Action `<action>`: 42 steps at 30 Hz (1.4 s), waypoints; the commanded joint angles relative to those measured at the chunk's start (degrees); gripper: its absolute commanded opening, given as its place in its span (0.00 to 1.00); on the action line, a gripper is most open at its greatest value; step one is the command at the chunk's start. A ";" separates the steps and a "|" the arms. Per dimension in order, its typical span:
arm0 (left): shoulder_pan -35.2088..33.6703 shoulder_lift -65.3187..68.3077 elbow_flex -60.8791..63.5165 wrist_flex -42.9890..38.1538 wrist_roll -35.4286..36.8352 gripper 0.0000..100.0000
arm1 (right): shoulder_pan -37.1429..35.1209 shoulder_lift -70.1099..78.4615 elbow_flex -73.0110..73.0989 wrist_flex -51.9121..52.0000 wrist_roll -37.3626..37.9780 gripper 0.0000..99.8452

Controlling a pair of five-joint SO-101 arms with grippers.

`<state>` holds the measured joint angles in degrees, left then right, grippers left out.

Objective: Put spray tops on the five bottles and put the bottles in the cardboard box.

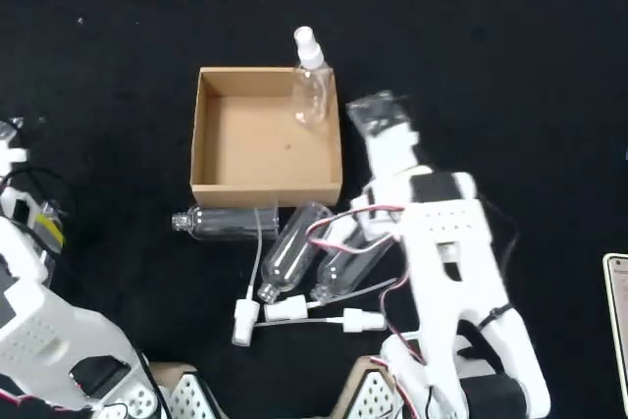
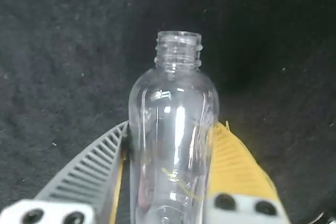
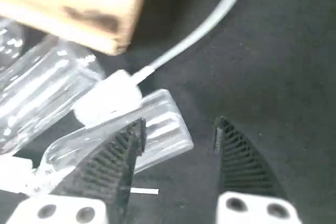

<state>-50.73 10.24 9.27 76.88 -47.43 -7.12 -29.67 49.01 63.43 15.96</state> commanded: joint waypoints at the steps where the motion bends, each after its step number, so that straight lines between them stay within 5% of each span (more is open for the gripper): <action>1: -1.71 -0.53 -3.74 -0.62 -2.73 0.26 | -1.41 -2.77 1.27 -3.08 0.70 0.19; 13: 0.31 -0.53 -1.71 -6.68 -10.11 0.29 | -1.41 -2.77 4.88 -6.07 0.44 0.19; 21: -1.63 -1.23 1.10 -6.68 -21.19 0.29 | -1.41 -2.77 4.97 -6.15 0.44 0.19; 37: -1.27 -0.53 4.35 -7.38 -21.36 0.29 | -1.32 -2.77 4.97 -5.89 0.44 0.19; 42: -1.63 -0.53 7.16 -13.54 -21.36 0.29 | -1.32 -2.77 4.97 -5.80 0.44 0.19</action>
<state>-52.22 10.24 15.78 66.15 -68.35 -7.47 -29.67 54.02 58.15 16.13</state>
